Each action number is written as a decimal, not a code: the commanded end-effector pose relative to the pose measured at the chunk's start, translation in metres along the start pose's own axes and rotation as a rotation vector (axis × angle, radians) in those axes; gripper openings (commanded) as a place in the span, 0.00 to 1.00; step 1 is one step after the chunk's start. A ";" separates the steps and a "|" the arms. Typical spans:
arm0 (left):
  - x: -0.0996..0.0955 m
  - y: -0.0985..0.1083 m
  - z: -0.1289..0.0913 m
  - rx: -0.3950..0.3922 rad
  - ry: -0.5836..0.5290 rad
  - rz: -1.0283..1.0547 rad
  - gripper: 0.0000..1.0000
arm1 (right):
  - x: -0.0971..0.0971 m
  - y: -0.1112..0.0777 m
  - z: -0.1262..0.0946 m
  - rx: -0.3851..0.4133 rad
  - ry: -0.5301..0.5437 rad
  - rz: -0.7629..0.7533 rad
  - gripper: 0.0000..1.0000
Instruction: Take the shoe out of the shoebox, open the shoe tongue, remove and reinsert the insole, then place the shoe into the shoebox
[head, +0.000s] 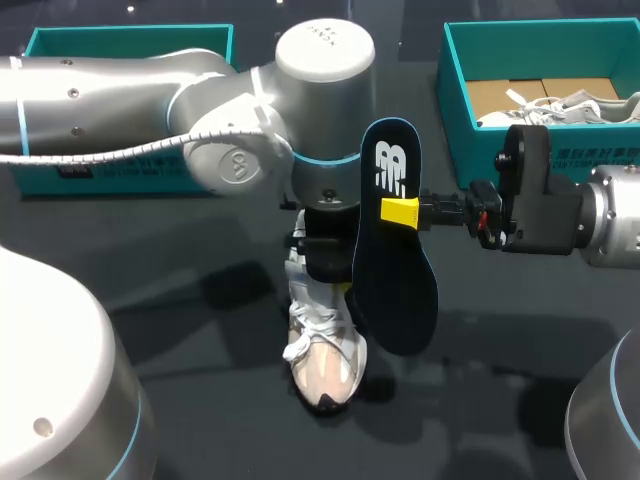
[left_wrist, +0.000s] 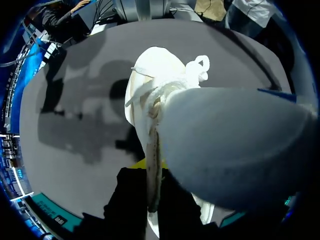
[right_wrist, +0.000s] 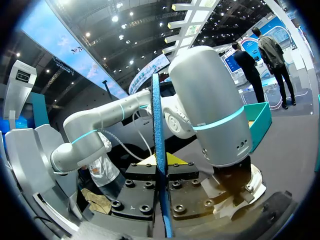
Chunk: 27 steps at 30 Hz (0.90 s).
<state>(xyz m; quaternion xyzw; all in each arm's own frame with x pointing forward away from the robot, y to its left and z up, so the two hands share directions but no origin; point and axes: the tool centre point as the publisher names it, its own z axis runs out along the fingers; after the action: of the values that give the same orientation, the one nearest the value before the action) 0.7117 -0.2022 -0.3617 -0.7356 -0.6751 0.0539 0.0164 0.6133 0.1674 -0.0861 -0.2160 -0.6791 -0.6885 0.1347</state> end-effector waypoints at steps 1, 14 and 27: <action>-0.010 0.002 0.009 0.000 0.017 0.004 0.00 | 0.001 -0.001 0.000 0.000 -0.003 0.001 0.00; -0.021 0.007 0.023 -0.010 0.012 0.016 0.41 | 0.001 -0.001 0.000 0.000 -0.003 0.001 0.00; -0.020 0.019 -0.018 -0.066 -0.163 -0.051 1.00 | 0.001 -0.001 0.000 0.000 -0.003 0.001 0.00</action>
<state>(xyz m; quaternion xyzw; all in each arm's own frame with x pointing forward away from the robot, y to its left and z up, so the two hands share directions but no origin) 0.7316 -0.2409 -0.3580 -0.7157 -0.6933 0.0754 -0.0388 0.6133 0.1674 -0.0861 -0.2160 -0.6791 -0.6885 0.1347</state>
